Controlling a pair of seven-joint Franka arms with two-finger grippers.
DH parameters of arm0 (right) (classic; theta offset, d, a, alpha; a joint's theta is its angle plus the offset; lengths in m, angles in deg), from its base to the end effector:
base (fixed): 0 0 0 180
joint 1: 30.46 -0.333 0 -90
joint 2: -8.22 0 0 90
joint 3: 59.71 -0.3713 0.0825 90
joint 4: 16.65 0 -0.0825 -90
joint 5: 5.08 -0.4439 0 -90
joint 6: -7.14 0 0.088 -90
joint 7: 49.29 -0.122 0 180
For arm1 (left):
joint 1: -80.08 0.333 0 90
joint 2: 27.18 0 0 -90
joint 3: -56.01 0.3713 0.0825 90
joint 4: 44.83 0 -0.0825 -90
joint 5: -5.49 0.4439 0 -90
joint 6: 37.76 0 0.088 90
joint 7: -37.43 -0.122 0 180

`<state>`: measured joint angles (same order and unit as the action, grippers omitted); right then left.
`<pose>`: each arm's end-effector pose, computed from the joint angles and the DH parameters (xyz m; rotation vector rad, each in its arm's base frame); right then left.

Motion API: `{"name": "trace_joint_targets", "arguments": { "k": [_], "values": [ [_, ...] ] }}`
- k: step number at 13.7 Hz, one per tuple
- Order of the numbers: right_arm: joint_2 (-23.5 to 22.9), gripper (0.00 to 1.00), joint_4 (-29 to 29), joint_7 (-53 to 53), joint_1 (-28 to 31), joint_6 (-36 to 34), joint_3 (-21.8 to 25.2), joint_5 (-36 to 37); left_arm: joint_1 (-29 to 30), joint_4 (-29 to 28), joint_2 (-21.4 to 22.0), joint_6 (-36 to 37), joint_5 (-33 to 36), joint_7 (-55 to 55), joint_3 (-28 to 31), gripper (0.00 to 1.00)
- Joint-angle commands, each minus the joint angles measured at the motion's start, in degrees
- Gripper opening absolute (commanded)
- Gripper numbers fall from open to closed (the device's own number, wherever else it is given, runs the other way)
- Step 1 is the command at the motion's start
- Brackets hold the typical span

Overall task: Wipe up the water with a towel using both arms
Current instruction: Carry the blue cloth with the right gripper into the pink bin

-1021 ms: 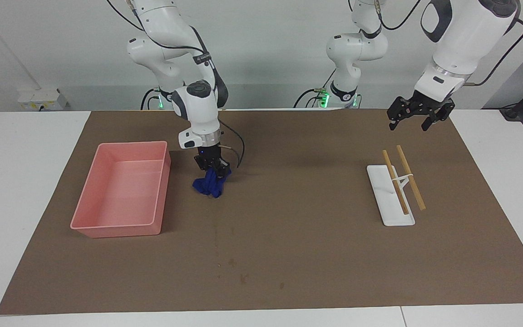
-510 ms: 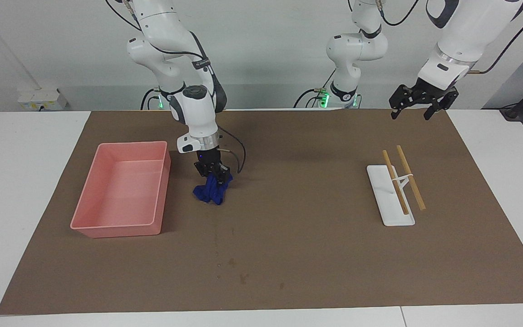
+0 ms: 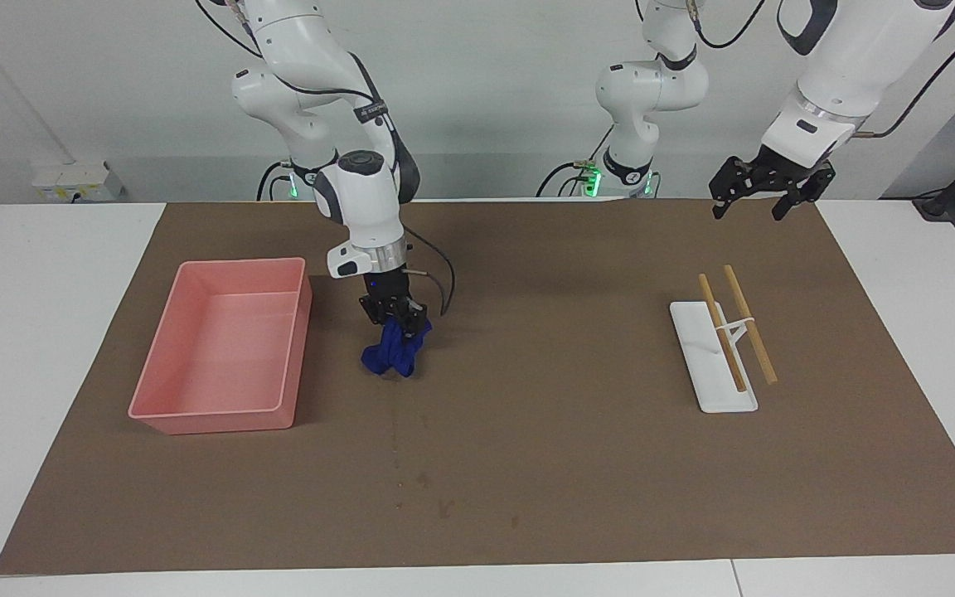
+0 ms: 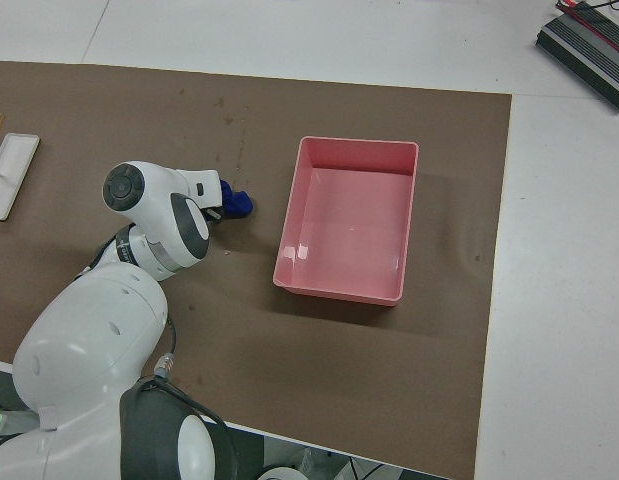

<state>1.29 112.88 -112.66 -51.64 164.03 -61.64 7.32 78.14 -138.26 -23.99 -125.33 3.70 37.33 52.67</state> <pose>0.5646 0.2484 0.3426 -2.8418 0.7556 -0.5024 0.5853 -0.0590 0.6630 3.1114 -0.1469 -0.0746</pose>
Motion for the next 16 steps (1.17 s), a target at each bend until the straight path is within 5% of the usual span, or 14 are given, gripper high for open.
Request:
{"name": "trace_joint_targets", "arguments": {
  "k": [1, 8, 13, 16],
  "values": [
    [7.61, 0.0, -0.5, 0.36, 0.88, -7.1, -0.18, 1.39, 0.19, -0.53, 0.59, 0.66, -0.58, -0.6, 0.44, 1.0],
    [18.0, 0.0, -0.41, 6.83, 6.13, -22.14, 0.17, 1.39, -0.08, -0.61, 0.59, 0.74, -0.58, -0.6, 0.27, 1.0],
    [15.99, 0.0, -0.06, 34.85, 20.63, -21.09, 0.26, -2.02, 0.19, -0.61, 0.59, 0.74, -0.49, -0.6, 0.27, 1.0],
    [11.78, 0.0, 0.64, 43.56, 23.64, -21.18, 0.35, -8.89, 0.19, -0.61, 0.59, 0.74, -0.58, -0.6, 0.27, 1.0]
  ]
}}
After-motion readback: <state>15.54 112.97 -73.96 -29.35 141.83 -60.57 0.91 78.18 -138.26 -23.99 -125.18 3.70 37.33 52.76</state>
